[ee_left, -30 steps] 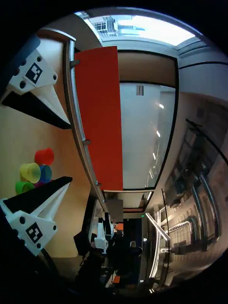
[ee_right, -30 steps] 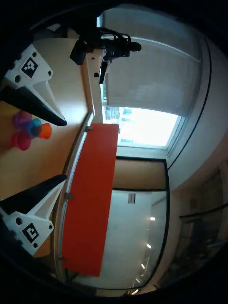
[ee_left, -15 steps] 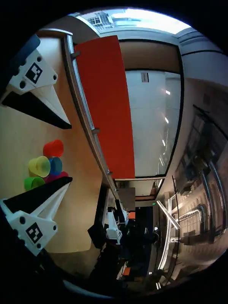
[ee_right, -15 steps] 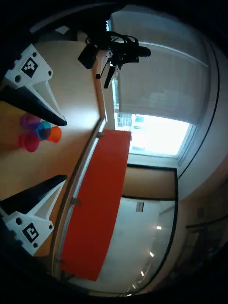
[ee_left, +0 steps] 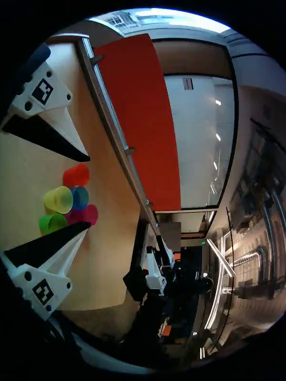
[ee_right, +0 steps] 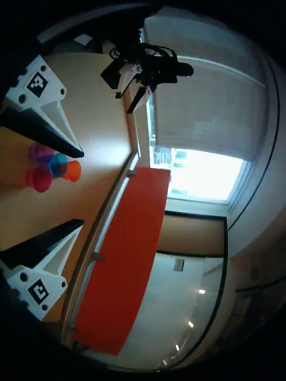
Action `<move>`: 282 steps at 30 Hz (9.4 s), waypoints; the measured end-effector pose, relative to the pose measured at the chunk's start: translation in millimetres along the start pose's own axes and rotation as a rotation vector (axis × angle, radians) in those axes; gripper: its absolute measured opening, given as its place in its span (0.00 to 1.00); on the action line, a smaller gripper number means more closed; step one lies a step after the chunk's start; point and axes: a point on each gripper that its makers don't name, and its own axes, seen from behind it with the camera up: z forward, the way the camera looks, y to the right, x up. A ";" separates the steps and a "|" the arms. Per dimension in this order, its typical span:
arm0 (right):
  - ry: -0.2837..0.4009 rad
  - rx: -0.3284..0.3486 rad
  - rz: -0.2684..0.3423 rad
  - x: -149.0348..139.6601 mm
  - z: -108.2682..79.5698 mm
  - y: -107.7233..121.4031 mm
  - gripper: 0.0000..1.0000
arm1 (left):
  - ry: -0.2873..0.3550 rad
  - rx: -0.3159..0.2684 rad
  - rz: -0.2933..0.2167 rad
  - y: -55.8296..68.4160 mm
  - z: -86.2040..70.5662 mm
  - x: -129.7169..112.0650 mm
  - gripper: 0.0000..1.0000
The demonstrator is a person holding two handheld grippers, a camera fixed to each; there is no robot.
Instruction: Pour water
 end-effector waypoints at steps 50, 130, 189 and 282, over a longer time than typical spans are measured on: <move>-0.097 0.053 -0.033 -33.6 37.0 4.8 1.00 | -0.284 -0.284 0.110 64.0 42.0 -115.9 0.92; -0.197 0.111 -0.051 -90.1 82.9 8.8 1.00 | -0.379 -0.391 0.102 101.2 130.9 -196.9 0.92; -0.210 0.134 -0.048 -97.2 96.3 3.1 1.00 | -0.345 -0.325 0.145 82.6 120.1 -181.8 0.82; -0.414 0.290 -0.061 -162.2 170.2 -53.7 1.00 | -0.058 0.100 0.049 -30.7 36.2 -88.9 0.82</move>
